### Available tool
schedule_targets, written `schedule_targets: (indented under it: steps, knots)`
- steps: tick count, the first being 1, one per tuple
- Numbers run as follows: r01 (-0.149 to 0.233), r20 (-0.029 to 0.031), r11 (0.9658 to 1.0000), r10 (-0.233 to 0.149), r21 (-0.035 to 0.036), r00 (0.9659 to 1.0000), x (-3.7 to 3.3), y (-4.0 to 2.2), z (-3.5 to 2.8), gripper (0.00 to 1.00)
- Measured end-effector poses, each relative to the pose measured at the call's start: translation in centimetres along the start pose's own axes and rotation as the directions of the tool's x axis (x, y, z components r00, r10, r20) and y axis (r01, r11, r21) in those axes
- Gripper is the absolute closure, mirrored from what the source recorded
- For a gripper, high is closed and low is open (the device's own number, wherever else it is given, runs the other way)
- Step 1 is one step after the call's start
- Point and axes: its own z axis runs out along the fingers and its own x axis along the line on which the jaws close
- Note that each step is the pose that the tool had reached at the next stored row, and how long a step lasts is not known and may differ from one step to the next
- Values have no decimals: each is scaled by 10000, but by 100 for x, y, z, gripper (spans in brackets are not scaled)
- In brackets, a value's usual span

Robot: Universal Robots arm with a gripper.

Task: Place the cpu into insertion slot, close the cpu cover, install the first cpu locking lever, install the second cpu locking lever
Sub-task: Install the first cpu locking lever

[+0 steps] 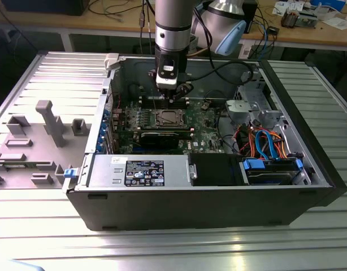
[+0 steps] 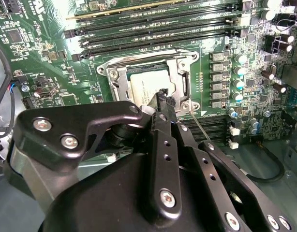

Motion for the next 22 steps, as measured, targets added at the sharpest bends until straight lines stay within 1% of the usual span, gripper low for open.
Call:
schedule_targets:
  steps: [6, 11, 22]
  knots:
    - [122, 2, 9999, -122, -2, 9999, 0, 0, 0, 89]
    - [321, 4, 9995, -321, -6, 9995, 0, 0, 0, 89]
    - [800, 10, 9968, -800, -15, 9968, 0, 0, 0, 89]
